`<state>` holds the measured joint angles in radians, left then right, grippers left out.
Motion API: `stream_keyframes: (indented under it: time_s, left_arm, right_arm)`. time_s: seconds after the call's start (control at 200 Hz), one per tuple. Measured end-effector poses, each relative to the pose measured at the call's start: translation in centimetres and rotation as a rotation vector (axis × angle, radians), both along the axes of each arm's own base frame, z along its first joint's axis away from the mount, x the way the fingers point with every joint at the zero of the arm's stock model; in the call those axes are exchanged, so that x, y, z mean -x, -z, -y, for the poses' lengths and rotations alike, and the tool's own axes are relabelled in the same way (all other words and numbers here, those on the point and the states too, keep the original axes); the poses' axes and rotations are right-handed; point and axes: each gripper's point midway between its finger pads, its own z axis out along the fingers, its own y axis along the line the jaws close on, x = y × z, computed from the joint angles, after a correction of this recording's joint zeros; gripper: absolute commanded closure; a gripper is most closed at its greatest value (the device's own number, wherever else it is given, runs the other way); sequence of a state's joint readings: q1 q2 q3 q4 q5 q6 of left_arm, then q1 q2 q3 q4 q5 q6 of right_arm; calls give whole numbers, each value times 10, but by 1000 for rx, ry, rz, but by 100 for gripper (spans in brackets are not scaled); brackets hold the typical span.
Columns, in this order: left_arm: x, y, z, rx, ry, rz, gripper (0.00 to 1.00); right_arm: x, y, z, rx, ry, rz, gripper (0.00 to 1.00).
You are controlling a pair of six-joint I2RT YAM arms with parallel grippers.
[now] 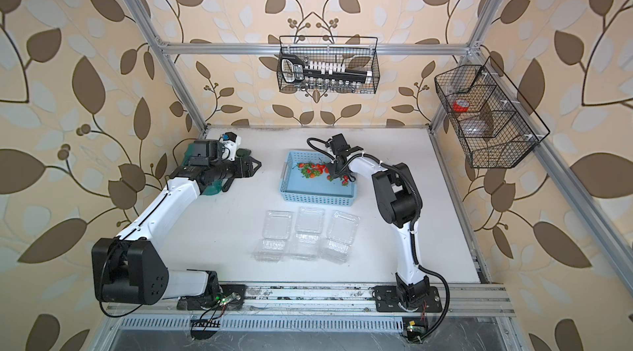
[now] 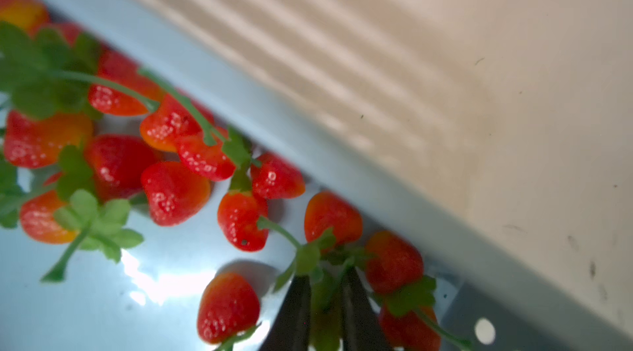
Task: Pack strawberries into containers
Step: Place the strawberry in the packing box.
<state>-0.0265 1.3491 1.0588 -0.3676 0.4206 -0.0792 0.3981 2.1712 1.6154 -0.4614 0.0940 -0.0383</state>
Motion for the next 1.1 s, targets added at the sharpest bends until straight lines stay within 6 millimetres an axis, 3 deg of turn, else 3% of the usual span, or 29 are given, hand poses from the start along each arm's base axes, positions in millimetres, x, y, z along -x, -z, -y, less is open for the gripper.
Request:
stream_keyframes:
  time_s: [0.045,0.375,0.67,0.76,0.89,1.1]
  left_arm:
    - [0,0,0,0,0,-1,16]
    - [1,1,1,2,3,-4,16]
    - [1,0,3,11,12,-5,16]
    - [2,0,3,12,13,-5,16]
    - [2,0,3,13,14,-5,17]
    - [2,-1,8,15,26,-3,17]
  right_arm:
    - [-2,-1,-1,4,-5,5,100]
    - [-4,-16,0,1,2,26,100]
    - [13,-82,6,-46,6,116,100]
    - [33,-101,8,-72,9,134,100]
    - [87,-123,1,-124,-18,142,100]
    - [179,-124,-11,-248,-68,82,100]
